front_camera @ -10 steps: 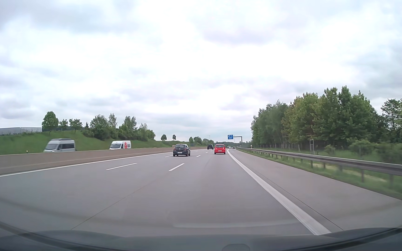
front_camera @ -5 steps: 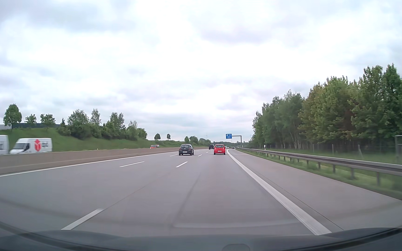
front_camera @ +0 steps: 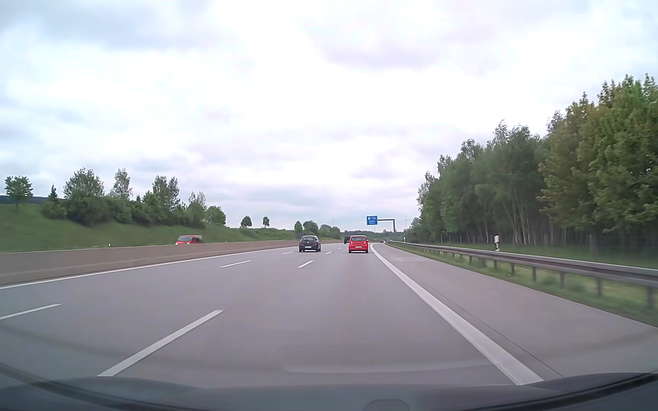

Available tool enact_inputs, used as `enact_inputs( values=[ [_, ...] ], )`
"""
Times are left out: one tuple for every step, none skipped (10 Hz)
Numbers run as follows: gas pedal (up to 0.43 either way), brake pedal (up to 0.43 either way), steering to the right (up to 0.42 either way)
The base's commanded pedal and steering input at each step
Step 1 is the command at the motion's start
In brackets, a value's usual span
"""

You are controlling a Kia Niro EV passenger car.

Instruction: Follow the waypoints while adhering to traffic rules and regulations

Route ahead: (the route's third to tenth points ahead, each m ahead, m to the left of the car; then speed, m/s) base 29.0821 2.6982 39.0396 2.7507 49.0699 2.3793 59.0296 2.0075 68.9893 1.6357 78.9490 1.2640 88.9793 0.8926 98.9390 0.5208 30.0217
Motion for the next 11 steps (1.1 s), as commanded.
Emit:
enact_inputs(
  values=[
    [0.020,0.000,0.003],
    [0.020,0.000,0.003],
    [0.020,0.000,0.003],
    [0.020,0.000,0.002],
    [0.020,0.000,0.003],
    [0.008,0.000,0.003],
    [0.008,0.000,0.003],
    [0.008,0.000,0.003],
    [0.008,0.000,0.003],
    [0.008,0.000,0.003],
    [0.008,0.000,0.003]
  ],
)
